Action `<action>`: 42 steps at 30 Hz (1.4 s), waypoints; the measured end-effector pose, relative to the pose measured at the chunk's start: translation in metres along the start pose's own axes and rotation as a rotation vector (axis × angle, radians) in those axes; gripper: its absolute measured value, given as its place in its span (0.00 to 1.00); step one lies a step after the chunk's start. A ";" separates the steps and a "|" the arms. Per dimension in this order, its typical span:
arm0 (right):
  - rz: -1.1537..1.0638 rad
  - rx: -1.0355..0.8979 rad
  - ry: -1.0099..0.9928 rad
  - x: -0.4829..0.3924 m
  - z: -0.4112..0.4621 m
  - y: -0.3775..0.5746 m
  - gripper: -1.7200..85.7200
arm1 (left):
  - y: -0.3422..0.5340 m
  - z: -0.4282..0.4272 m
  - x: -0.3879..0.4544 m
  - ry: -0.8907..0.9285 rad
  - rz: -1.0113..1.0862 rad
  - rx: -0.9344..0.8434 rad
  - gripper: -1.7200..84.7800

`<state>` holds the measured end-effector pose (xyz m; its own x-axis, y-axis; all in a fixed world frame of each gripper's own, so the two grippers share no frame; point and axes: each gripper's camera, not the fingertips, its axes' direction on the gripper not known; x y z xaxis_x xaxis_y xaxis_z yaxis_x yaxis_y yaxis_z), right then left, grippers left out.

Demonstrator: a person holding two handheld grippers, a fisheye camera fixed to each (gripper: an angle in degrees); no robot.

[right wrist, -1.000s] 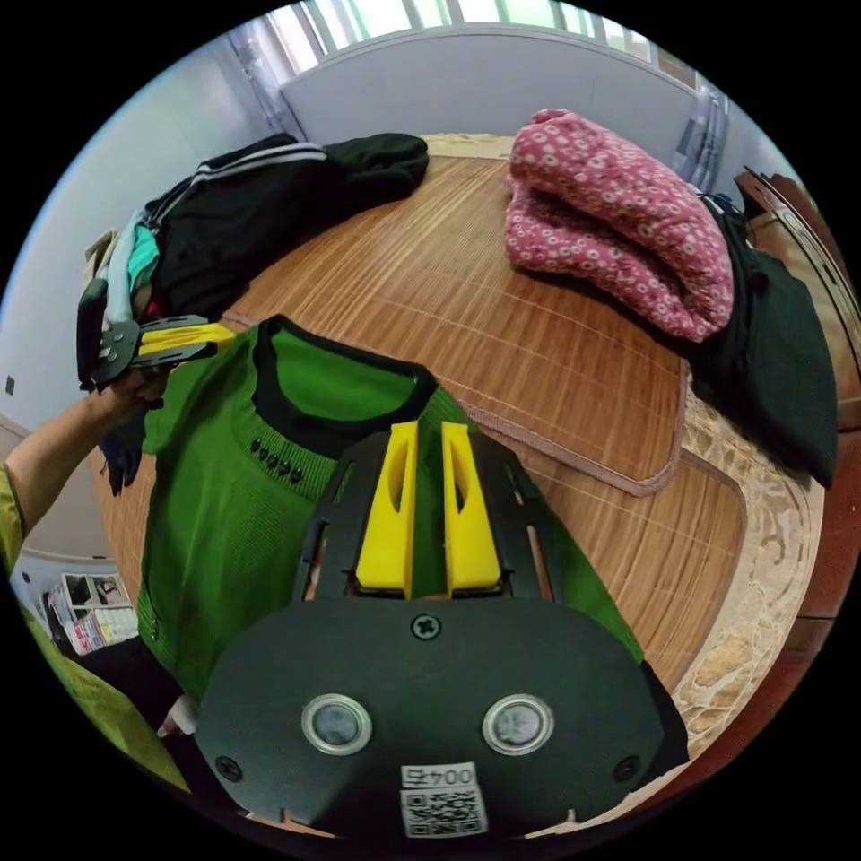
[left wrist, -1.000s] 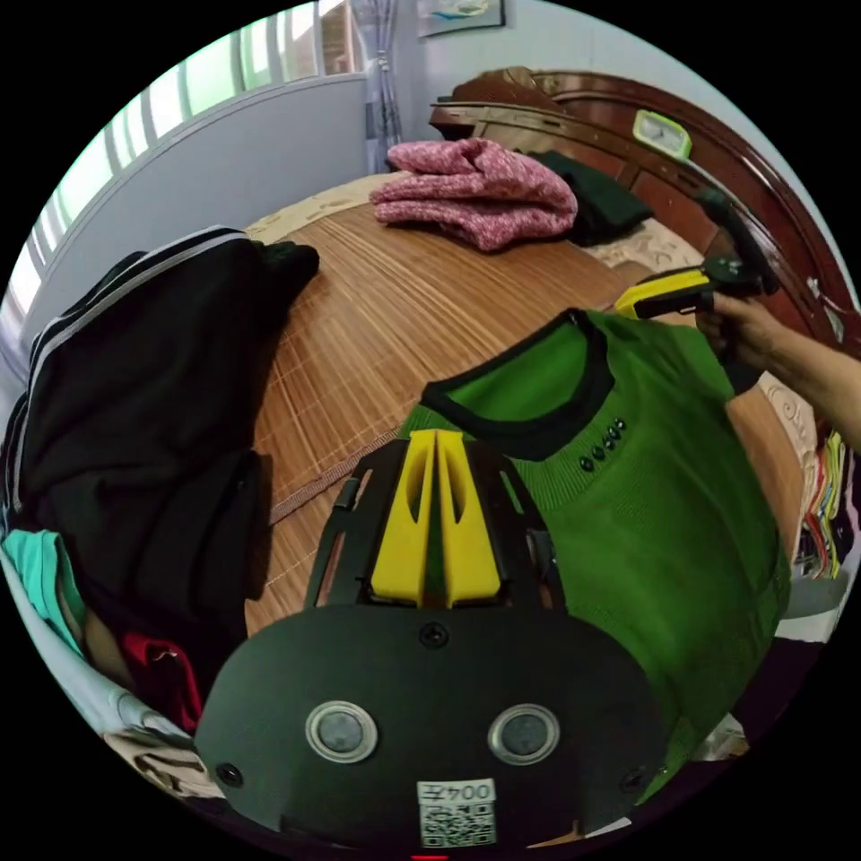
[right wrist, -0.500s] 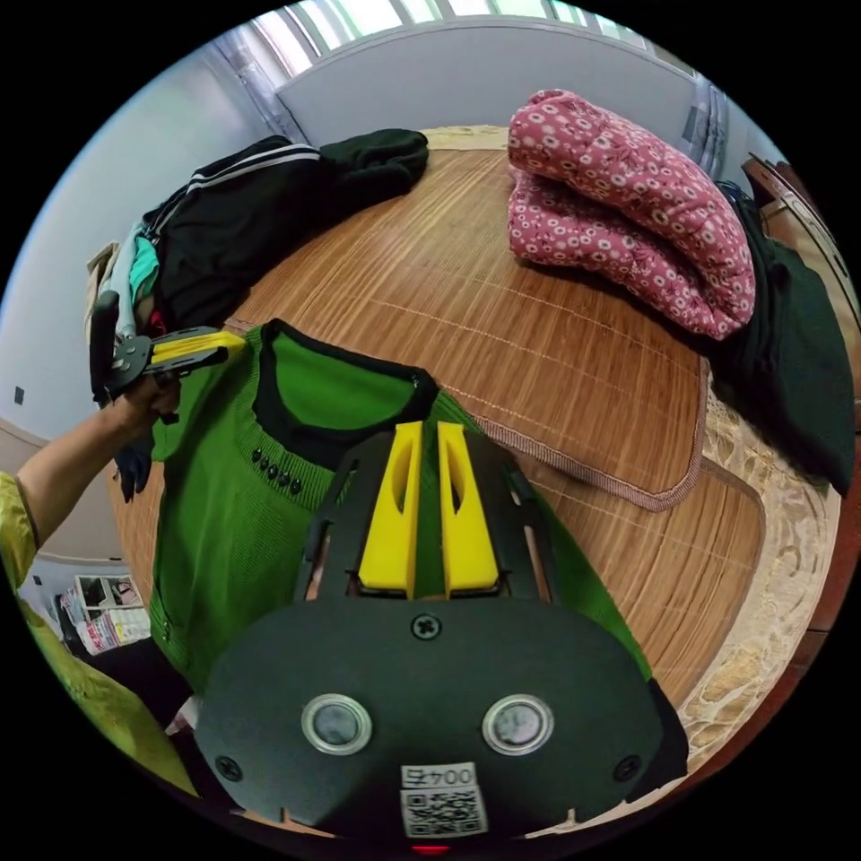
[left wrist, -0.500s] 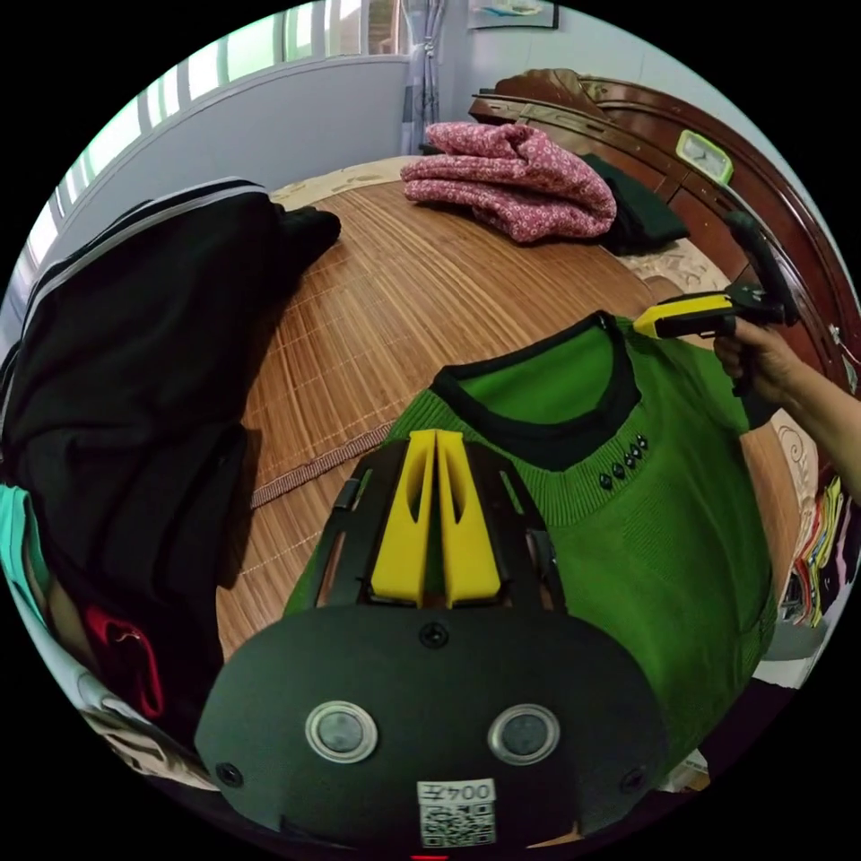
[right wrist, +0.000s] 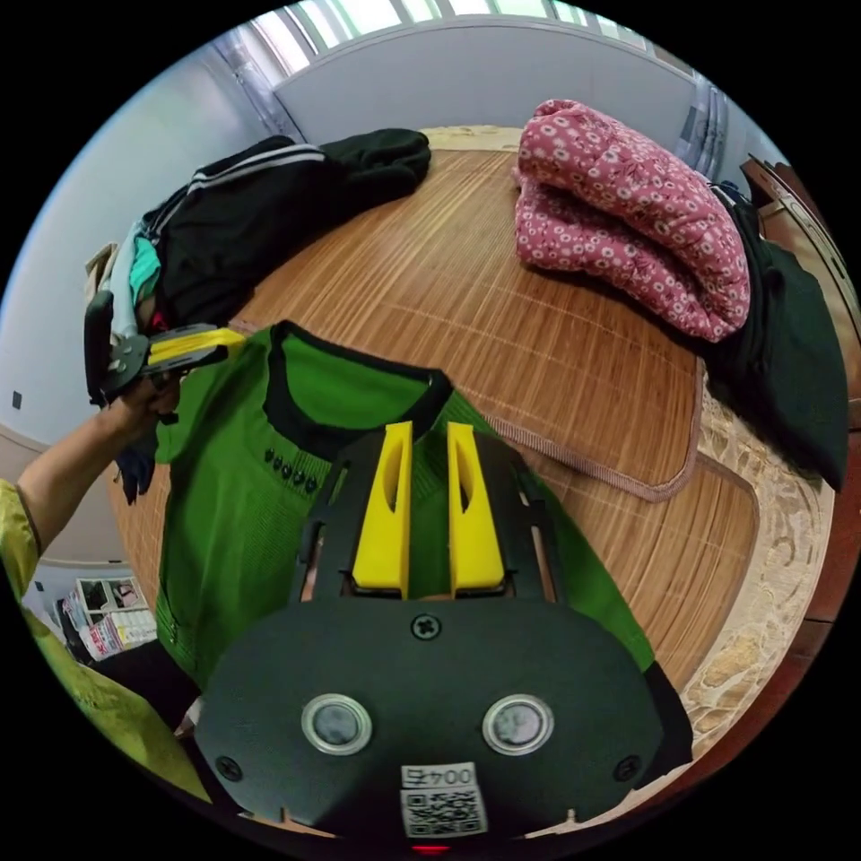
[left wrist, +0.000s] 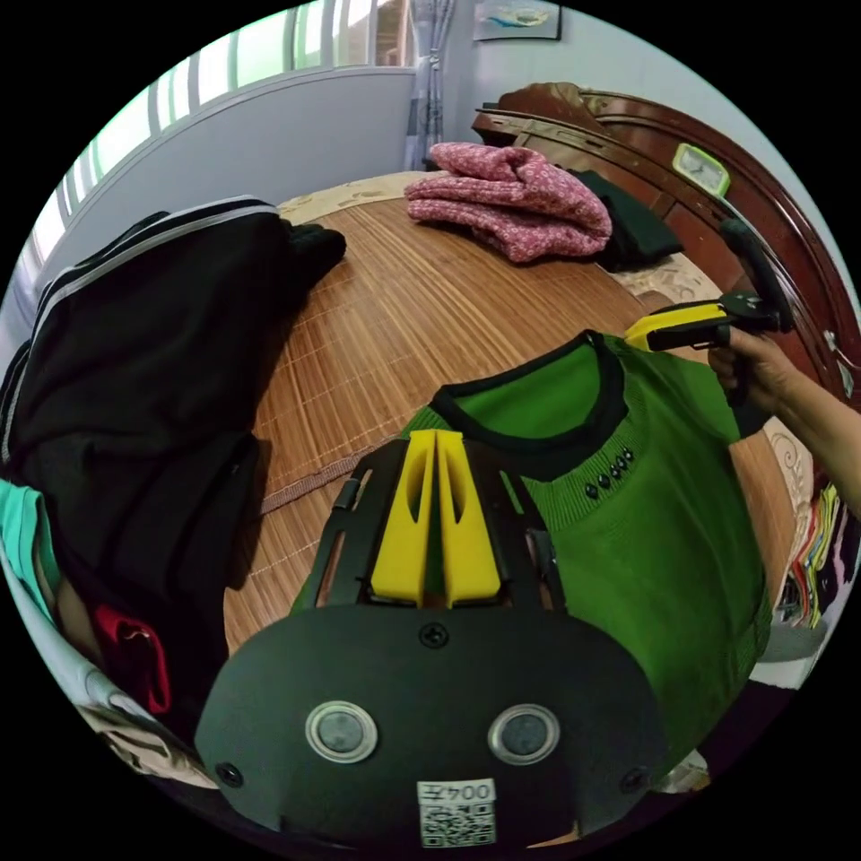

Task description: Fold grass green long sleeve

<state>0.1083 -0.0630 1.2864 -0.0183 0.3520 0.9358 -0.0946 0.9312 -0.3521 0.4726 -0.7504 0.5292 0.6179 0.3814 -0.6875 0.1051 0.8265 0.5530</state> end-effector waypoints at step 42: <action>0.377 -0.251 -0.066 -0.054 -0.106 0.352 0.15 | 0.284 -0.013 0.073 0.004 -0.290 -0.330 0.07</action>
<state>0.1813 0.2558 1.1100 -0.0690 0.6719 0.7374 0.1747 0.7359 -0.6542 0.5376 -0.4823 0.6298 0.5961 0.1154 -0.7945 0.0189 0.9873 0.1576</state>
